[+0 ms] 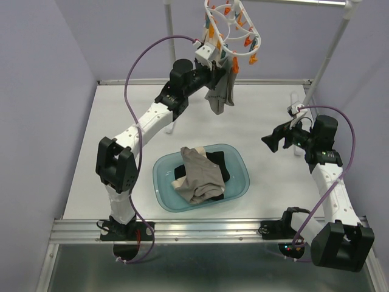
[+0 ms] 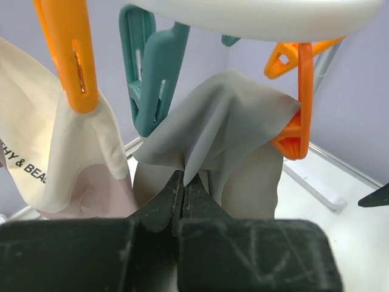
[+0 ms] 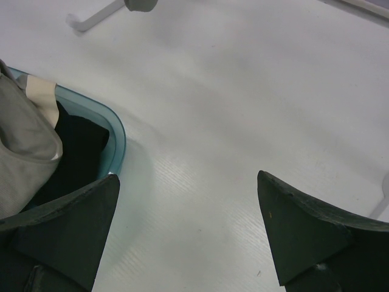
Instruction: Remove the underwear clipped to the hanger
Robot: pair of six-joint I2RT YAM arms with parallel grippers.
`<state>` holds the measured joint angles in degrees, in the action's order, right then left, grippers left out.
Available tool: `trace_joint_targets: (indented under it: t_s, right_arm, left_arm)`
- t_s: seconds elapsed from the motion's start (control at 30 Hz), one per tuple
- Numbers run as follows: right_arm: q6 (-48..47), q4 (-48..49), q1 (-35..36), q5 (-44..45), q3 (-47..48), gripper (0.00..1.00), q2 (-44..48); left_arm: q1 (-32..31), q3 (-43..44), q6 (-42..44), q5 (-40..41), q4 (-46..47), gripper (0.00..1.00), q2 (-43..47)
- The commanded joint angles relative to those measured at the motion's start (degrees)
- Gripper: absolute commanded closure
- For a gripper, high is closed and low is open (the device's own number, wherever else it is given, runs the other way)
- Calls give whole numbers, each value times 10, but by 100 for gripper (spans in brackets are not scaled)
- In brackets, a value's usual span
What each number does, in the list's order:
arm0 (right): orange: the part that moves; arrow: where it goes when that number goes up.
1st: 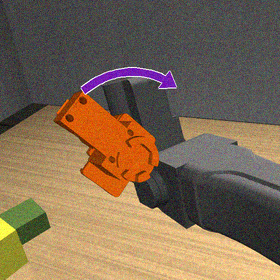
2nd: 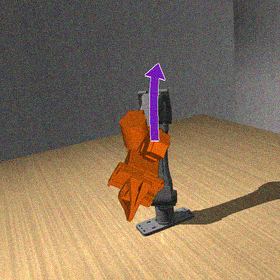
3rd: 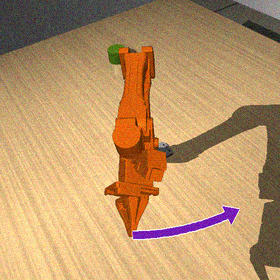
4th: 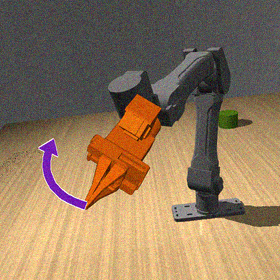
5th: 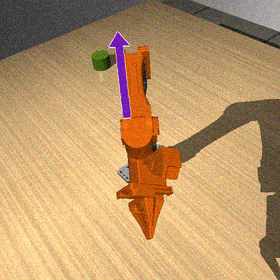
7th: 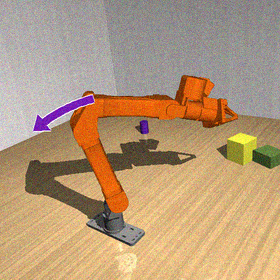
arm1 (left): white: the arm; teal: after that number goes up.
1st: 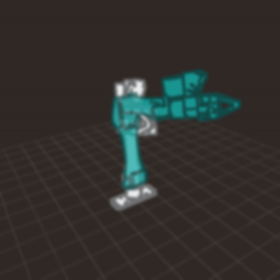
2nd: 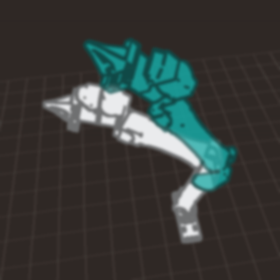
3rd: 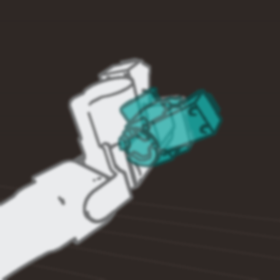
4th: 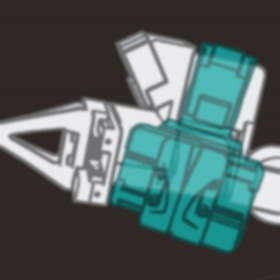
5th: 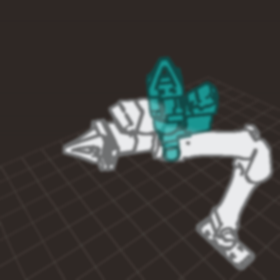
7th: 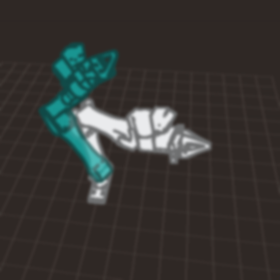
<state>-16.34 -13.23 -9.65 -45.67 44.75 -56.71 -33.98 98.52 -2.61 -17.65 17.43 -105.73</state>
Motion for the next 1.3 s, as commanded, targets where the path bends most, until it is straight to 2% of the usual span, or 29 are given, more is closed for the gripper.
trace_joint_targets:
  t_s: [0.0, 0.37, 0.77, 0.97, 1.07, 1.13, 1.23, 1.27]
  right_arm:
    - [-2, 19, 2, -1, -5, 0, 6]
    - [-1, 19, 2, -3, -6, 0, 6]
    - [0, 19, 2, -3, -6, 0, 6]
    - [-13, 18, 2, -17, -10, 0, 12]
    - [-33, 14, 2, -60, -12, 0, 16]
    - [-60, -20, 4, -114, 7, 0, 1]
    - [-113, -101, 9, -136, 109, 0, -45]
    - [-120, -119, 10, -125, 186, 0, -74]
  left_arm:
    - [7, 14, -3, 17, 68, 100, 56]
    - [15, -10, -5, 68, 99, 100, 142]
    - [37, 23, 17, 140, 47, 100, 131]
    - [50, 42, 9, 110, 28, 100, 113]
    - [52, 42, 6, 90, 27, 100, 113]
    - [58, 46, -3, 71, 25, 100, 113]
    - [62, 53, -6, 52, 8, 100, 111]
    - [64, 50, -6, 46, 8, 100, 113]
